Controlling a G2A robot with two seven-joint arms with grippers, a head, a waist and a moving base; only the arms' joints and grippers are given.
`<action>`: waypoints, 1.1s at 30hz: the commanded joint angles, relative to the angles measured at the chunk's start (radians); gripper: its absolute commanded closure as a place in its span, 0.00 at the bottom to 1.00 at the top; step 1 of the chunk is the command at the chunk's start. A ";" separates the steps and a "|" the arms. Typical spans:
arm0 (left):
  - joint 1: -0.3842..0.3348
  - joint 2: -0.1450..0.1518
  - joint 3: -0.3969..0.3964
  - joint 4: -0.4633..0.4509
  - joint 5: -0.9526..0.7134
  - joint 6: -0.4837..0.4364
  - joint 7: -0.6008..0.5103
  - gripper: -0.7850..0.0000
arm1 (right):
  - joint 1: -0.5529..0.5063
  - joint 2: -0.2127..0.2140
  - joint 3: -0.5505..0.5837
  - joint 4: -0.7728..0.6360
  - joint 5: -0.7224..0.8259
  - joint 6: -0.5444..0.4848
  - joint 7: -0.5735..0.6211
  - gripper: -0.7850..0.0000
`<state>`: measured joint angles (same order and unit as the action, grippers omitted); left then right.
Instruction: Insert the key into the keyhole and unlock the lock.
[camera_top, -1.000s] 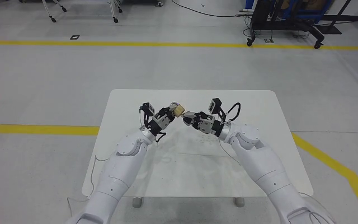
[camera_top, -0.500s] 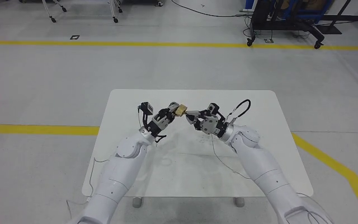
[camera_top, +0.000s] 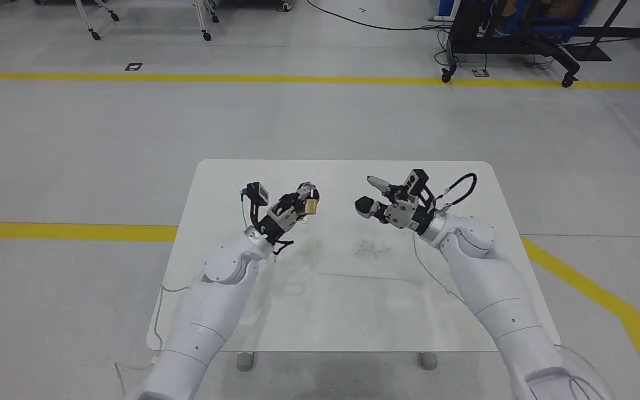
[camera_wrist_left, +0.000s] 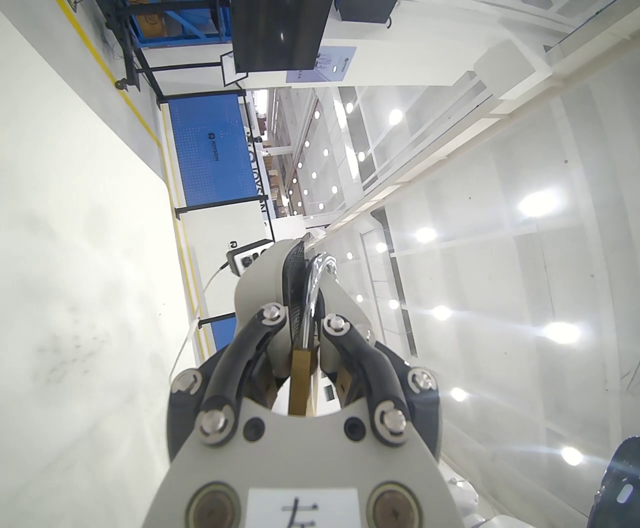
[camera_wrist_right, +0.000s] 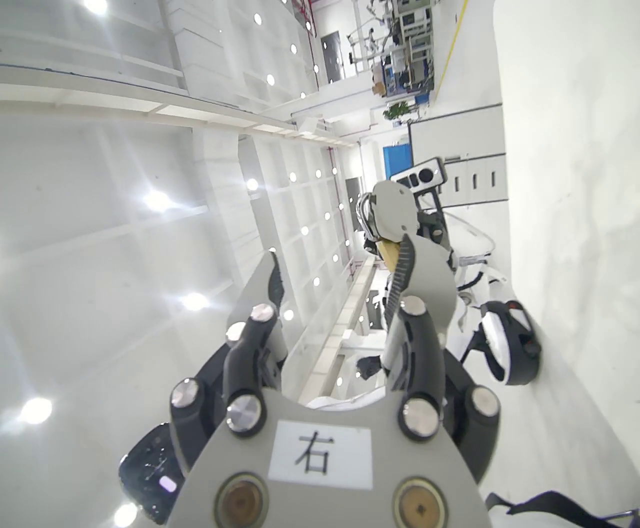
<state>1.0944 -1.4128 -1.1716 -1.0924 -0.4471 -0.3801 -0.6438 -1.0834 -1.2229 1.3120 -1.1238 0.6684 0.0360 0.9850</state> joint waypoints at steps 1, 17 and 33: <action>-0.003 0.005 0.010 -0.003 0.071 0.041 0.003 1.00 | -0.024 0.028 0.089 -0.031 -0.092 0.005 -0.007 0.00; -0.215 -0.062 0.327 0.234 0.457 0.366 -0.041 1.00 | -0.093 0.064 0.230 -0.128 -0.153 0.030 -0.049 0.00; -0.262 -0.037 0.245 0.171 0.483 0.346 -0.062 0.00 | -0.093 0.064 0.230 -0.128 -0.153 0.030 -0.049 0.00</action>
<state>0.8267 -1.4592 -0.9102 -0.8816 0.0144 -0.0406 -0.7051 -1.1760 -1.1586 1.5417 -1.2521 0.5155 0.0663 0.9360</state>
